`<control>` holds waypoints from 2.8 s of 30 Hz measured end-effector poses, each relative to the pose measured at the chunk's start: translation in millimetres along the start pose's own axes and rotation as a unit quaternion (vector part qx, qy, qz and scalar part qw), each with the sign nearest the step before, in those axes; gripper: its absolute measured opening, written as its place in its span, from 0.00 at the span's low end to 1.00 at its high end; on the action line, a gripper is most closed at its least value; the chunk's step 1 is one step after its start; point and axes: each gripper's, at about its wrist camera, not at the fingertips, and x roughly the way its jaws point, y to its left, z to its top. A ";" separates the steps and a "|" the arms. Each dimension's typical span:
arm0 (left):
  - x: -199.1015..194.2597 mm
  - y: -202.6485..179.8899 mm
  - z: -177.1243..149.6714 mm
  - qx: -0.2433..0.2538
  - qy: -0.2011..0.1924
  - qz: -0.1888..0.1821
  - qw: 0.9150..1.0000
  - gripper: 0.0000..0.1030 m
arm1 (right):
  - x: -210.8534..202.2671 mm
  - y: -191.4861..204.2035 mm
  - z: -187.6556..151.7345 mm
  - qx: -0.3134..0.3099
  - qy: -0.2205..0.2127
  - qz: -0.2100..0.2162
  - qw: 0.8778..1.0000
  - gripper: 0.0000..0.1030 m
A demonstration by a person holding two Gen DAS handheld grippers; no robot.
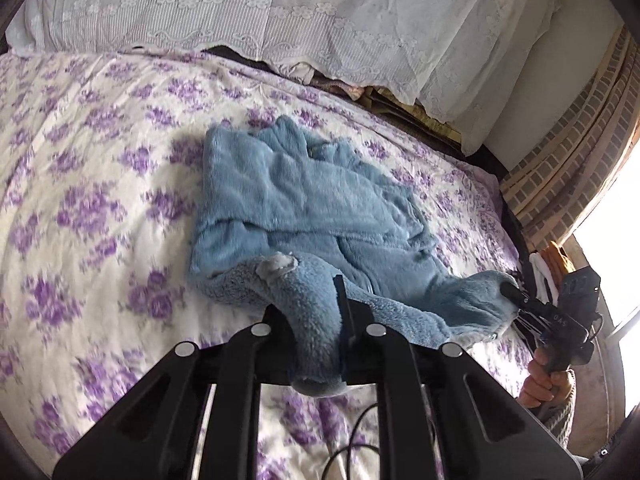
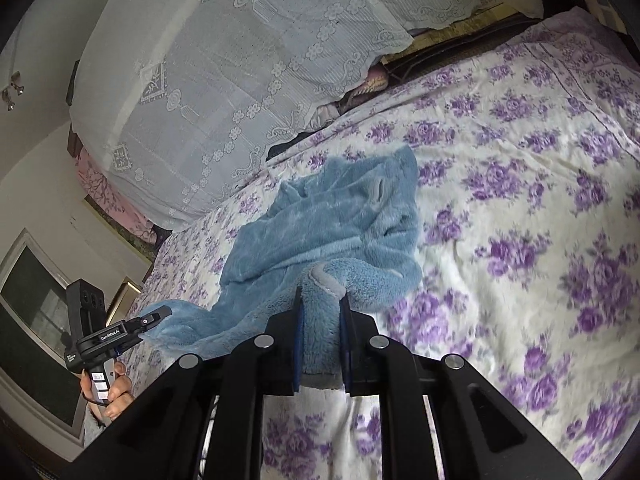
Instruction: Fold small clothes
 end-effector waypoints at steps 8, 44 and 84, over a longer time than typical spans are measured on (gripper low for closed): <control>12.7 0.7 30.7 0.006 -0.016 0.018 1.000 0.12 | 24.7 10.8 35.5 -0.006 -0.014 -0.006 1.000 0.14; 155.6 70.4 130.5 -0.054 -0.020 0.107 0.993 0.13 | 198.1 -46.2 137.0 0.076 -0.010 -0.070 0.995 0.14; 226.2 121.8 147.1 -0.106 0.049 0.220 0.968 0.96 | 301.1 5.4 126.2 -0.055 0.070 -0.130 0.987 0.42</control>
